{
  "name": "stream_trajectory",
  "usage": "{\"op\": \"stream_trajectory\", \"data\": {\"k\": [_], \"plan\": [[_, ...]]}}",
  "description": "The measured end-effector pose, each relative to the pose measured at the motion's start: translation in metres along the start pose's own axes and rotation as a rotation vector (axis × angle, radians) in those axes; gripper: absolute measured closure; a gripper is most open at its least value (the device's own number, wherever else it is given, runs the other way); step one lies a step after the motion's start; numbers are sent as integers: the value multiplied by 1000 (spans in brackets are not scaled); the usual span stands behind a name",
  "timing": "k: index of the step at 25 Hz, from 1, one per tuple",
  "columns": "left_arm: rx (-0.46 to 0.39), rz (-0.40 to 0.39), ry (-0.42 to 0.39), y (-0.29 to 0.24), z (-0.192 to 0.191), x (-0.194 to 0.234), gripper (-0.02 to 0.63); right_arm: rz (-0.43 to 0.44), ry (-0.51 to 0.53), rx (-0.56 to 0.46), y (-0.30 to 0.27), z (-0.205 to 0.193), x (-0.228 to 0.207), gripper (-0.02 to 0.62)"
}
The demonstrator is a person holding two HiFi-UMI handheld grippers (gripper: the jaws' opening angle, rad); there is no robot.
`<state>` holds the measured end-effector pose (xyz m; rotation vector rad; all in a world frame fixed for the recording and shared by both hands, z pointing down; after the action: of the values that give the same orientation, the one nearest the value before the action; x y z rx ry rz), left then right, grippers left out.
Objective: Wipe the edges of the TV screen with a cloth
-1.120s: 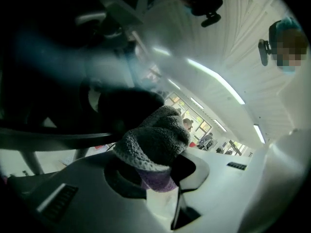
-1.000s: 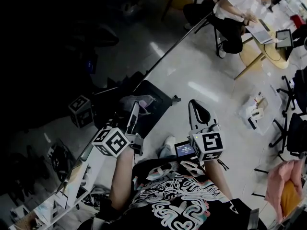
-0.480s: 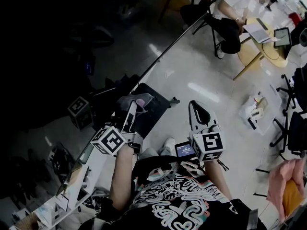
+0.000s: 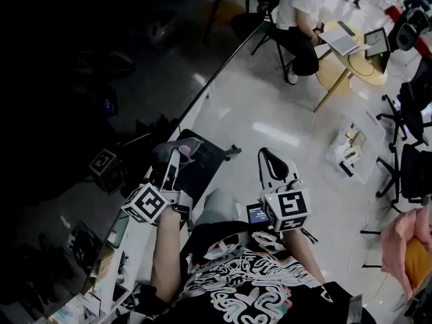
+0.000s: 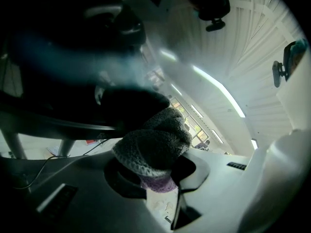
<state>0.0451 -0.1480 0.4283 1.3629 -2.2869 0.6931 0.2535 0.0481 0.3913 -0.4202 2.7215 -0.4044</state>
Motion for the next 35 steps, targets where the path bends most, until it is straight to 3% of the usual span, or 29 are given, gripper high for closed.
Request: {"op": "stream_trajectory", "data": {"k": [16, 35], "plan": [[8, 8, -1, -6, 3, -2, 488, -2, -10, -2, 7, 2, -5, 566], [9, -31, 32, -54, 7, -19, 488, -37, -33, 0, -12, 19, -40, 566]]}}
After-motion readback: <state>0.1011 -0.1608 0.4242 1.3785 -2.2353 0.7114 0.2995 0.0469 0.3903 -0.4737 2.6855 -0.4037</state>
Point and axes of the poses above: the fingertips, and each gripper's own axes: y backward along the fingers, x to its left, z out of its top, the point moved 7 cm from there along y, backward along the fingers, and after that the axes turned 15 degrees about -y, right-handed, at the moved point
